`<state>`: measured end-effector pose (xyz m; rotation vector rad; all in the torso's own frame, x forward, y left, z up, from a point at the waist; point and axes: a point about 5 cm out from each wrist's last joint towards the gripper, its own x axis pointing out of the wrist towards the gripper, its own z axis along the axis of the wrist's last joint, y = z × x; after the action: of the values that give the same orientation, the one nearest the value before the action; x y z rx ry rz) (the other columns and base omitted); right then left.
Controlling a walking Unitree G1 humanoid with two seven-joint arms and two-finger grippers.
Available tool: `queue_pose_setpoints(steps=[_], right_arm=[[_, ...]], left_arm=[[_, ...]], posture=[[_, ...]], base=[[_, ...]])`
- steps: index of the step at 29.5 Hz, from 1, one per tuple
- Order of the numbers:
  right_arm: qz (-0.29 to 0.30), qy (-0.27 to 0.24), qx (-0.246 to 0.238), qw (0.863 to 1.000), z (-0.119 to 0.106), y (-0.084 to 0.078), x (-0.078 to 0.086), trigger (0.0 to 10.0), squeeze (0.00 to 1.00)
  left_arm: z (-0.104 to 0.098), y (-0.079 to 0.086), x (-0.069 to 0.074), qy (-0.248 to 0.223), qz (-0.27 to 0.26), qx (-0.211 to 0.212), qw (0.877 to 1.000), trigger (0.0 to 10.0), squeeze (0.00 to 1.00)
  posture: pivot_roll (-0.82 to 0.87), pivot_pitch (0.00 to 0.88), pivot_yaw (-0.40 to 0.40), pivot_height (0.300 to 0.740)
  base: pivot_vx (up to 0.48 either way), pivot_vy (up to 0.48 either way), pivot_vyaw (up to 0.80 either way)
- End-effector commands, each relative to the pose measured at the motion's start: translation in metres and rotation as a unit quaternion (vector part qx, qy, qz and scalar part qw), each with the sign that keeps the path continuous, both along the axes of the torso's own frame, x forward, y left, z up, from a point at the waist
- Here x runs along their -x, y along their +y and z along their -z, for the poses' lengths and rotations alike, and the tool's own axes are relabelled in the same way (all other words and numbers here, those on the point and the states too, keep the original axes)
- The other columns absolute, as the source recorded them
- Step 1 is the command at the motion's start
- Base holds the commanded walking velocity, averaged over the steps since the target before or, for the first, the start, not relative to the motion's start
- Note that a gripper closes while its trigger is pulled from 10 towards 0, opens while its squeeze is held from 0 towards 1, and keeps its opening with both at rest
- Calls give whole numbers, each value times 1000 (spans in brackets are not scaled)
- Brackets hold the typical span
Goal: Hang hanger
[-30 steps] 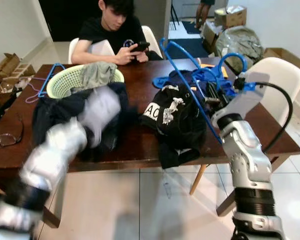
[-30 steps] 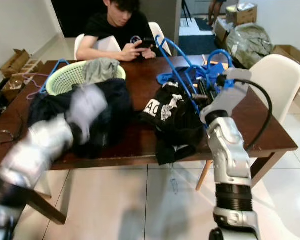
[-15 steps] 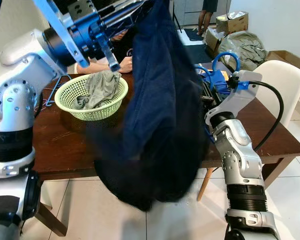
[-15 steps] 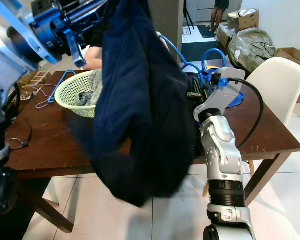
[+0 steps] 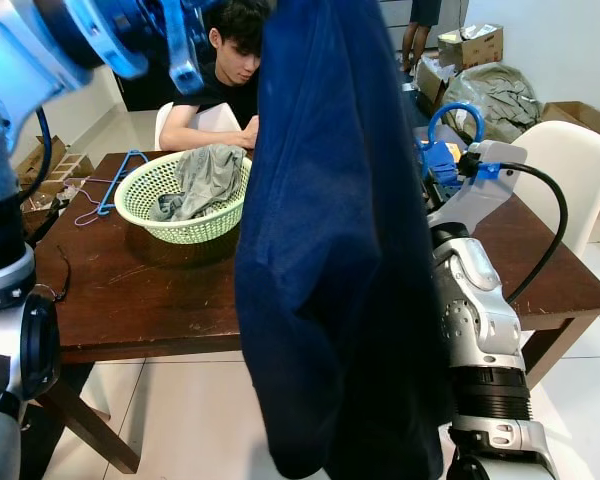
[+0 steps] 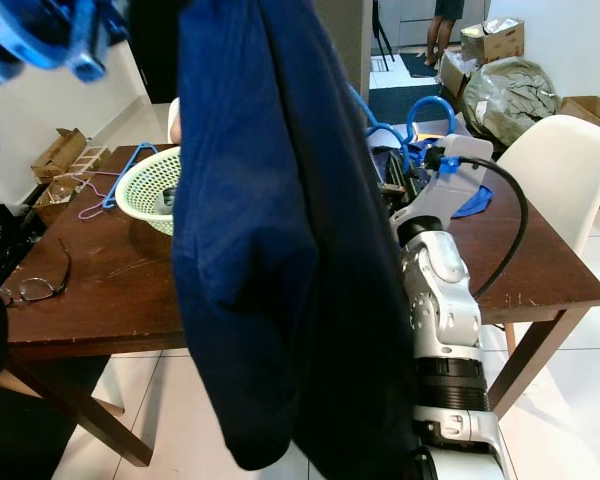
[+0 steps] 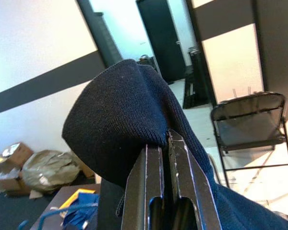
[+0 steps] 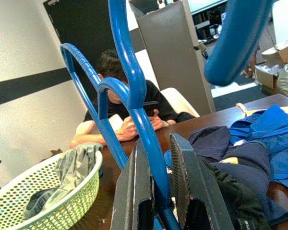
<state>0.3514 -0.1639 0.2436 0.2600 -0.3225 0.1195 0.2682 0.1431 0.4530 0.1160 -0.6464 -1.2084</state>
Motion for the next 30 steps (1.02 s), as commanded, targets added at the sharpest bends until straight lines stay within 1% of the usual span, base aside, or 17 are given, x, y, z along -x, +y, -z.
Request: queue_pose_setpoints(steps=[1,4,5,6,7,8,9,11,12,13,16,17,19,20,21,26,30], right_arm=[[-5,-8,-5,1000,-4,2,-1,10000,0],[-4,-8,-5,1000,-4,2,-2,10000,0],[-5,-7,-4,1000,-4,1,-2,10000,0],[-5,-7,-4,1000,-4,1,-2,10000,0],[-7,-7,-3,1000,-3,1,-2,10000,0],[-7,-7,-3,1000,-3,1,-2,10000,0],[-8,-6,-3,1000,-3,2,-2,10000,0],[-9,-6,-3,1000,-3,2,-2,10000,0],[-10,-6,-2,1000,-3,2,-2,10000,0],[-10,-6,-2,1000,-3,2,-2,10000,0],[-11,-6,-1,1000,-3,2,-3,10000,0],[-11,-6,-1,1000,-3,2,-3,10000,0],[-12,-7,-1,1000,-4,1,-4,10000,0],[-12,-7,-1,1000,-4,1,-4,10000,0],[-13,-7,0,1000,-4,1,-4,10000,0],[-15,-6,-1,1000,-3,2,-4,10000,0],[-21,-4,0,1000,-2,6,-3,10000,0]], left_arm=[[-5,8,1,-12,-28,4,1000,0,0],[-7,14,-5,-13,-57,14,998,0,0],[-18,38,-21,-30,-189,51,980,0,0],[-18,38,-21,-30,-189,51,980,0,0],[-37,92,-34,-57,-411,126,901,0,0],[-37,92,-34,-57,-411,126,901,0,0],[-43,111,-32,-77,-483,142,861,0,0],[-45,119,-30,-87,-514,148,841,0,0],[-51,134,-22,-117,-570,144,801,0,0],[-51,134,-22,-117,-570,144,801,0,0],[-63,163,-5,-164,-656,143,722,0,0],[-63,163,-5,-164,-656,143,722,0,0],[-78,187,15,-194,-704,165,663,0,0],[-78,187,15,-194,-704,165,663,0,0],[-84,194,24,-213,-722,167,636,0,0],[-85,196,24,-230,-737,148,618,0,0],[-49,190,-19,-174,-719,110,664,0,0]], posture=[[57,0,71,740],[57,0,70,740],[57,3,66,740],[57,3,66,740],[57,4,62,740],[57,4,62,740],[57,4,62,740],[56,5,59,740],[56,5,56,740],[56,5,56,740],[57,5,53,740],[57,5,53,740],[62,4,50,740],[62,4,50,740],[64,5,51,740],[66,5,52,740],[53,10,48,740]], base=[[0,0,0],[0,0,0],[0,0,0],[0,0,0],[0,0,0],[0,0,0],[0,0,0],[0,0,0],[0,0,0],[0,0,0],[0,0,0],[0,0,0],[0,0,0],[0,0,0],[0,0,0],[0,0,0],[0,0,0]])
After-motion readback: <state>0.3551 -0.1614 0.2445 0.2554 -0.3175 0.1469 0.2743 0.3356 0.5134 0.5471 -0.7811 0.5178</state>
